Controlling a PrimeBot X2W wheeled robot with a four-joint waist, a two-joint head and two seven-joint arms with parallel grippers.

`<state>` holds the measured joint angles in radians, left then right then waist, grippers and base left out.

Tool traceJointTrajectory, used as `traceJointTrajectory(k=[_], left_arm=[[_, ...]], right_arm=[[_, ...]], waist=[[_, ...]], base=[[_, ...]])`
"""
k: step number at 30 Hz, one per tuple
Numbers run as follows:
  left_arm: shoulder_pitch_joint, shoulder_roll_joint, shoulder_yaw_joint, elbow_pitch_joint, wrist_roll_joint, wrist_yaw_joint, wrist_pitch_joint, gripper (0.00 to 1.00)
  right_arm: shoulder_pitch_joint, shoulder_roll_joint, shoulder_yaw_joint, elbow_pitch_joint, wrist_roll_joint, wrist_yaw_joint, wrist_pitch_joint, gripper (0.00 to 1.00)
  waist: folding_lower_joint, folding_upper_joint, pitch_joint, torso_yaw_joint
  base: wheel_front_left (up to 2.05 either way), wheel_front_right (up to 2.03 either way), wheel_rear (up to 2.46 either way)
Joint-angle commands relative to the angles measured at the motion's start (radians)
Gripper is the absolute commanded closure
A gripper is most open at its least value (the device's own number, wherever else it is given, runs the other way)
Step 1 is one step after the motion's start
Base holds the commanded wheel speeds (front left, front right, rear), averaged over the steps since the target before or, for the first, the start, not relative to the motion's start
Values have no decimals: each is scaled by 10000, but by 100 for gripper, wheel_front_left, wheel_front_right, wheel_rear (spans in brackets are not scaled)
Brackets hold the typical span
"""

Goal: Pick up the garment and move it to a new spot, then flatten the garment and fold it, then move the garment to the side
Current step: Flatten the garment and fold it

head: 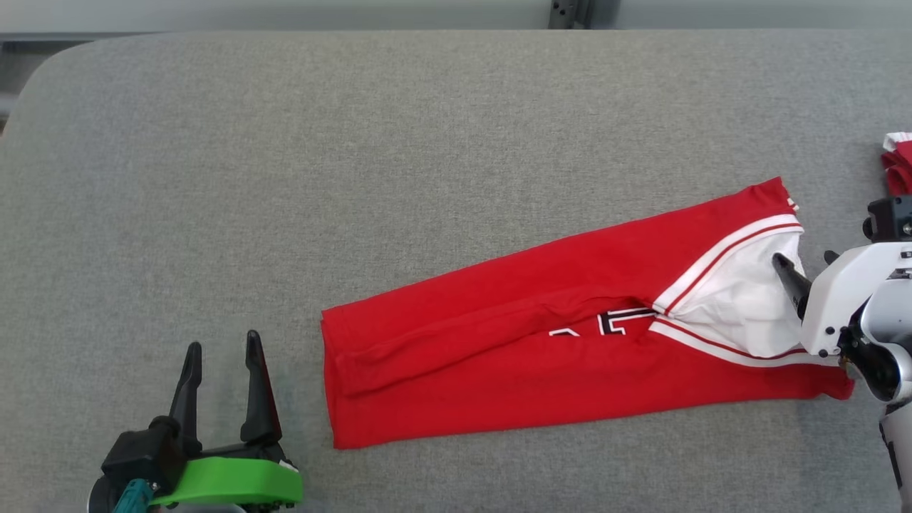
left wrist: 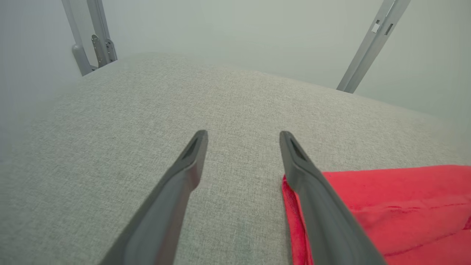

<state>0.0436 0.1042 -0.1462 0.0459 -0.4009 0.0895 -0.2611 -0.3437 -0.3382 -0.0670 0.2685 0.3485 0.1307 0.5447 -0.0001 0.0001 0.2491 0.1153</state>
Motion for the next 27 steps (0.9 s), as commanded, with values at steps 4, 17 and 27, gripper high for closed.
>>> traceJointTrajectory(k=[4, 17, 27], left_arm=[[-321, -373, 518, 205, 605, -518, -46, 0], [-94, -531, 1070, 461, 615, -812, -47, 0], [253, -526, 687, 518, 459, -713, -48, 0]], right_arm=[[-338, 103, -141, 1128, -198, -1, -98, 0], [-924, -45, -73, 1830, 2133, 9, -793, 100], [-1286, -1452, -1524, 1374, 2307, -4, -572, 100]], waist=[[1, -1, 584, 569], [1, -1, 129, 221], [1, -1, -525, -60]], base=[[0, 0, 0], [0, 0, 0], [0, 0, 0]])
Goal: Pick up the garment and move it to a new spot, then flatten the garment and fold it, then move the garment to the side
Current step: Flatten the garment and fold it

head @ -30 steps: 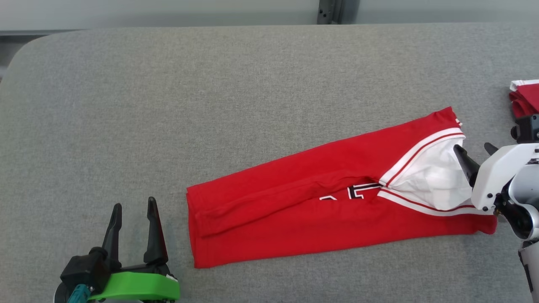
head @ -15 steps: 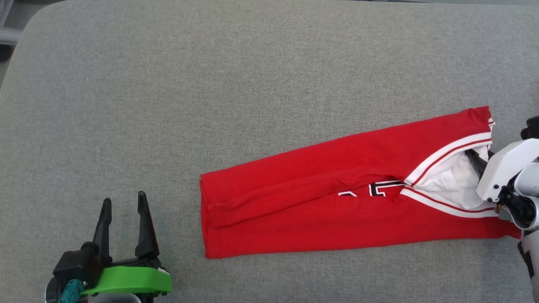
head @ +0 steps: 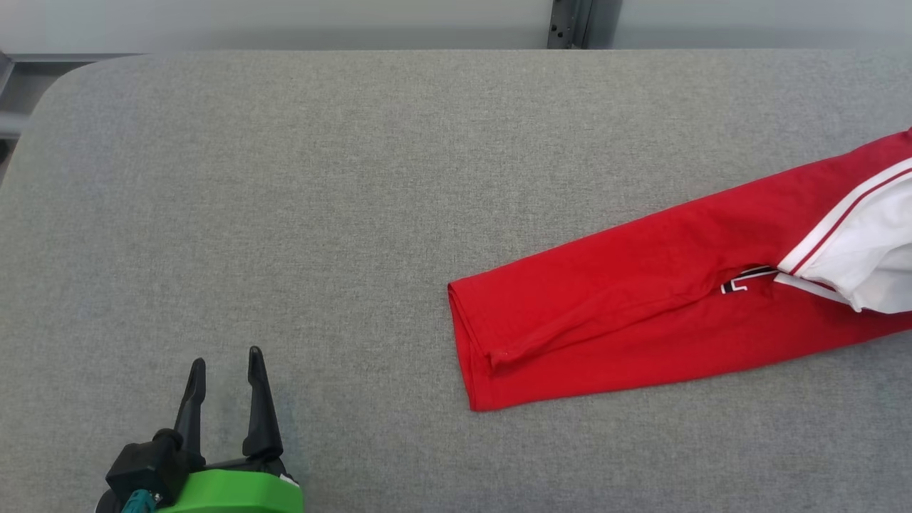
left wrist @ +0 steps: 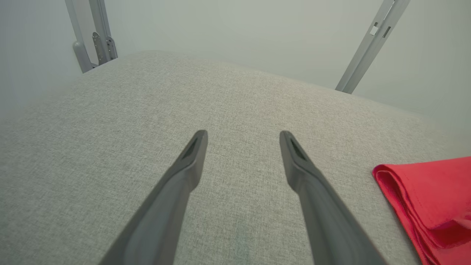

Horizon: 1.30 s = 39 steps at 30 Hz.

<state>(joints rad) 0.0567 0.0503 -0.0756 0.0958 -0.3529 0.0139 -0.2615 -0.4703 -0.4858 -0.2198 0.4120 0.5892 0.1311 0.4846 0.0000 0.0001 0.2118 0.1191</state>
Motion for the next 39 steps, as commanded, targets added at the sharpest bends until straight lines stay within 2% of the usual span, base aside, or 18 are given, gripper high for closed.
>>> traceJointTrajectory(k=[1, 5, 12, 17, 20, 25, 28, 36, 37, 38, 39], left_arm=[[147, 12, -46, 30, -25, 42, -45, 0], [266, 12, -111, 41, -131, 99, -44, 0], [334, 10, -330, -5, -249, 175, -44, 0], [48, 11, -616, 54, -242, 151, -37, 0], [-56, 13, -795, 140, -264, 136, -35, 0], [22, 11, -959, 263, -260, 192, -37, 0], [187, 12, -915, 303, -259, 216, -35, 0], [285, 11, -912, 350, -243, 212, -37, 0], [257, 11, -910, 360, -246, 228, -35, 0], [229, 11, -911, 373, -249, 241, -35, 0], [230, 12, -883, 383, -241, 256, -35, 0]], right_arm=[[29, 1, 0, -150, -132, -4, 80, 100], [361, 407, 583, -1015, 85, -4, 404, 100], [1026, 1996, 2776, -2705, 378, -4, 743, 100], [908, 3521, 3991, -2258, -201, -4, 173, 100], [824, 4031, 4424, -1654, -574, -4, -379, 100], [759, 4319, 4964, -770, -498, -4, -1179, 100], [745, 4346, 5288, -477, -32, -2, -1599, 100], [445, 4340, 6001, 14, 449, -4, -2352, 100], [387, 4341, 6114, 91, 429, -4, -2405, 69], [332, 4345, 6234, 171, 374, -4, -2453, 6], [306, 4343, 6339, 220, 350, -4, -2528, 0]], waist=[[0, -1, -178, -95], [0, -1, -281, -86], [0, -1, -311, -69], [0, -1, -123, 75], [0, -1, -77, 309], [0, -1, -111, 707], [0, -1, -191, 849], [0, -1, -221, 759], [0, -1, -223, 725], [0, -1, -230, 689], [0, -1, -255, 633]], base=[[0, 0, 0], [0, 0, 0], [0, 0, 0], [0, 0, 0], [0, 0, 0], [0, 0, 0], [0, 0, 0], [0, 0, 0], [0, 0, 0], [0, 0, 0], [0, 0, 0]])
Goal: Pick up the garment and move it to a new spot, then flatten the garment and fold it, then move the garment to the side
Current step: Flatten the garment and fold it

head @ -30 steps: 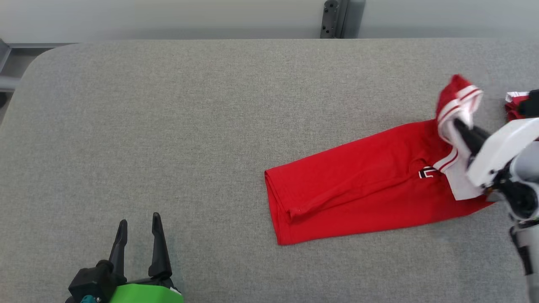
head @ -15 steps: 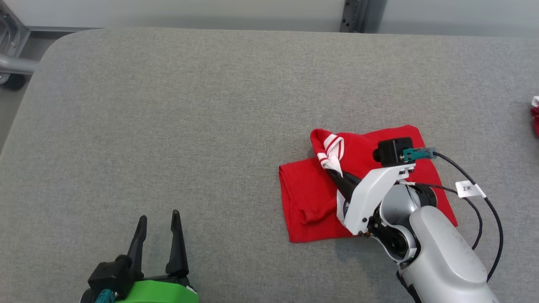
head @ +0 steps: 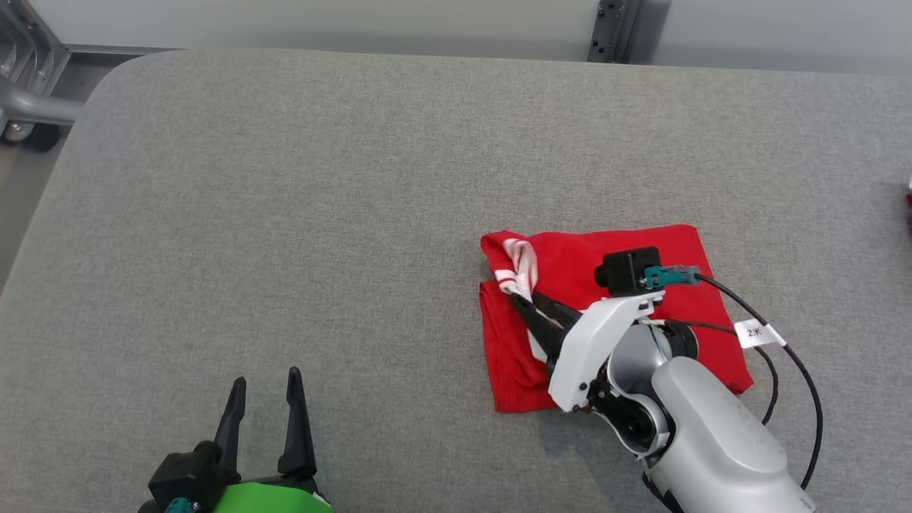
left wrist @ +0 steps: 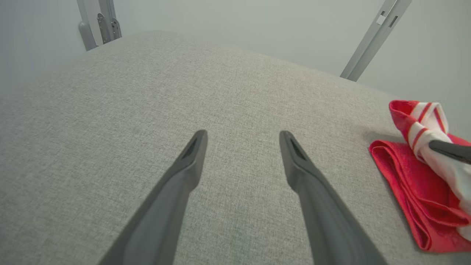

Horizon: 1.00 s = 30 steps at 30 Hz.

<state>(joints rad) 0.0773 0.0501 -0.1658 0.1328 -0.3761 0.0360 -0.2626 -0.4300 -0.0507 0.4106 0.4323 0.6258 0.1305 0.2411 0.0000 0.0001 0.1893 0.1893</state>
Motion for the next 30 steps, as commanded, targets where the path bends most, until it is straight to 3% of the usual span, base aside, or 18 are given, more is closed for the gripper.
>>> traceJointTrajectory(k=[1, 8, 15, 22, 23, 24, 25, 26, 30], left_arm=[[53, 14, 63, 15, 6, 41, -24, 0], [610, 15, 663, 9, 365, -43, -24, 0], [1131, 14, 1056, -122, 837, -227, -26, 0], [1317, 14, 998, -177, 804, -193, -24, 0], [1345, 14, 963, -182, 780, -202, -24, 0], [1375, 14, 938, -198, 762, -187, -24, 0], [1392, 15, 924, -219, 750, -170, -24, 0], [1387, 15, 903, -227, 742, -163, -24, 0], [1243, 15, 845, -297, 841, -232, -24, 0]], right_arm=[[-115, -11, 87, 25, -48, 2, -191, 0], [520, -34, -434, -1259, -555, 2, -1482, 0], [2163, -1519, -2177, -2923, -1909, 4, -2630, 0], [3605, -2335, -3207, -2238, -2860, 2, -4232, 0], [3651, -2306, -3230, -2047, -2956, 2, -4334, 15], [3623, -2174, -3210, -1907, -2920, 4, -4433, 53], [3494, -2077, -3162, -1813, -2909, 2, -4503, 83], [3359, -2055, -3035, -1760, -2904, 2, -4525, 100], [2504, -2083, -2234, -1596, -2823, 1, -4362, 100]], waist=[[0, -1, -59, -132], [0, -1, -725, -896], [0, -1, -1483, -1539], [0, -1, -1825, -1759], [0, -1, -1829, -1777], [0, -1, -1826, -1796], [0, -1, -1808, -1813], [0, -1, -1787, -1818], [0, -1, -1516, -1747]], base=[[0, 0, 0], [0, 0, 0], [0, 0, 0], [0, 0, 0], [0, 0, 0], [0, 0, 0], [0, 0, 0], [0, 0, 0], [0, 0, 0]])
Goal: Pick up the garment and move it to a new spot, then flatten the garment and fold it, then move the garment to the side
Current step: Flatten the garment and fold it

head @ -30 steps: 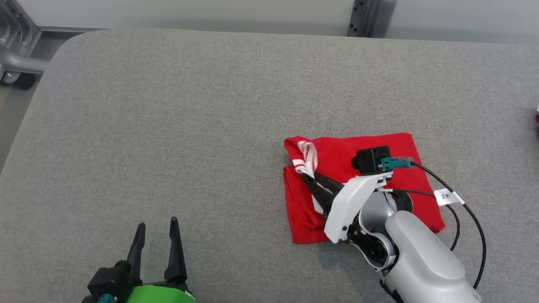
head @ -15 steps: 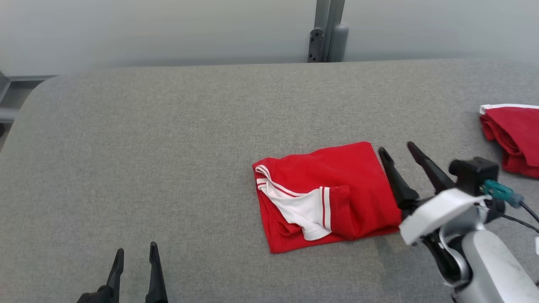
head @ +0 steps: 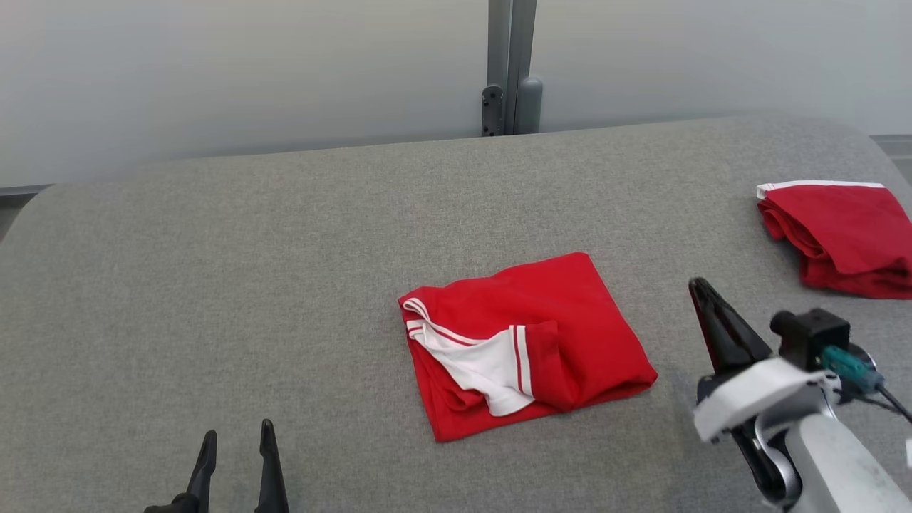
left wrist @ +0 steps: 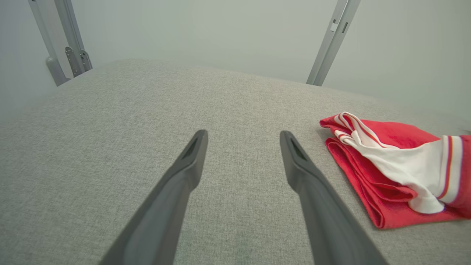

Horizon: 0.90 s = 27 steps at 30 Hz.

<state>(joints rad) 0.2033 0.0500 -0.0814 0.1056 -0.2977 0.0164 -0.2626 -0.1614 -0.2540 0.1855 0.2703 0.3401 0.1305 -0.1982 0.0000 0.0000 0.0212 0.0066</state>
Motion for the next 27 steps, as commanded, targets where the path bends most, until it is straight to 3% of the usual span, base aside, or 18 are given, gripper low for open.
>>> traceJointTrajectory(k=[1, 7, 17, 27], left_arm=[[-151, 17, -1, -40, 112, -72, -24, 0], [-940, 17, -263, -25, 283, -231, -24, 0], [-1276, 17, -432, 156, 101, -76, -24, 0], [-1086, 19, -519, 192, 19, -8, -24, 0]], right_arm=[[-497, -48, 186, 94, 45, 1, 130, 100], [-2235, 48, 1215, 1308, 10, 2, 709, 100], [-3078, 401, 3147, 3858, 688, 1, -43, 100], [-2662, 640, 5390, 3903, 940, 1, -541, 100]], waist=[[0, 0, 318, 128], [0, 0, 1292, 659], [0, 0, 1677, 1443], [0, 0, 1434, 1621]], base=[[0, 0, 0], [0, 0, 0], [0, 0, 0], [0, 0, 0]])
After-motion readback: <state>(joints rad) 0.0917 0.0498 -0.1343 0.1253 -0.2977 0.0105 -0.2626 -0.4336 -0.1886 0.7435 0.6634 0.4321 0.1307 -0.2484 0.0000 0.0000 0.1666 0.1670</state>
